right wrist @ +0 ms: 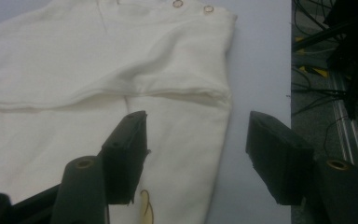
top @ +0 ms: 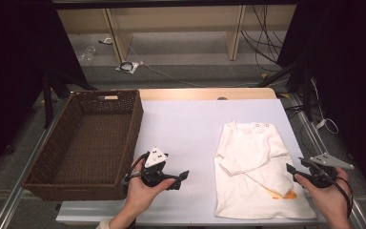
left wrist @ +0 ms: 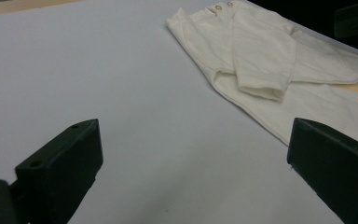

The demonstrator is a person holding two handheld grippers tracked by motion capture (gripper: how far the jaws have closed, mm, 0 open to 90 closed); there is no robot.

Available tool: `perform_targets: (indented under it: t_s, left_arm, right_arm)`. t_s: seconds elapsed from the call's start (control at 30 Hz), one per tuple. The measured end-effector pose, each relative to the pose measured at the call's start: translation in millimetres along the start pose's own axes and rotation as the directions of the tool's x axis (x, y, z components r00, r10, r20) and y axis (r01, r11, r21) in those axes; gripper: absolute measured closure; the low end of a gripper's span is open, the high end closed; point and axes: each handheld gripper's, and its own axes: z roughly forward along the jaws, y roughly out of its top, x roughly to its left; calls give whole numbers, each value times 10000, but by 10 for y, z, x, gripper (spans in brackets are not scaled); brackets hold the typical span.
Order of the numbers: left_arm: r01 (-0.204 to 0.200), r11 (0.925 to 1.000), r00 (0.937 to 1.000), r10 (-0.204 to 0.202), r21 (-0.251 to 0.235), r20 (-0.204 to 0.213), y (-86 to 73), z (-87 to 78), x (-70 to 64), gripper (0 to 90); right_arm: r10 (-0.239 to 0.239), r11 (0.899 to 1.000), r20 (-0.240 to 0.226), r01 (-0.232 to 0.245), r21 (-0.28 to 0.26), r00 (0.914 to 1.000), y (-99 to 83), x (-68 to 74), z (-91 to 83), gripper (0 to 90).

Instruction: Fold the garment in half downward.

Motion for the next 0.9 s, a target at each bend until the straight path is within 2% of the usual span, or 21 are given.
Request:
perform_targets:
  t_s: [0.13, 0.2, 0.4, 0.53, 0.63, 0.73, 0.9]
  left_arm:
    - [131, 9999, 9999, -131, 58, -3, -13, 14, 12, 55]
    - [161, 9999, 9999, -161, 62, -48, -16, 8, 7, 70]
    - [-92, 10000, 9998, 92, -6, -151, 19, 8, -83, 99]
    - [-211, 9997, 9997, 211, 75, 75, 49, 69, -178, 167]
    - [-449, 9989, 9985, 444, 164, 309, 95, 166, -273, 239]
    - [-671, 9965, 9969, 649, 498, 440, 124, 302, -362, 313]
    - [-1155, 9861, 9914, 1070, 1193, 759, 157, 589, -507, 440]
  right_arm:
    - [-97, 9999, 48, 96, 101, 9999, 1, -10, 21, 392]
    - [26, 9998, 24, -26, 191, 10000, -11, -3, 28, 391]
    - [-135, 9997, -31, 136, 200, 9999, -2, 17, 17, 397]
    - [-7, 9999, -84, 9, 167, 10000, -12, 10, 19, 400]
    - [203, 9997, -97, -202, 121, 9997, -8, 4, 20, 404]
    - [332, 9993, -35, -331, 190, 9994, -3, -4, 19, 415]
    - [418, 9983, 92, -422, 410, 9991, -8, -30, 52, 459]
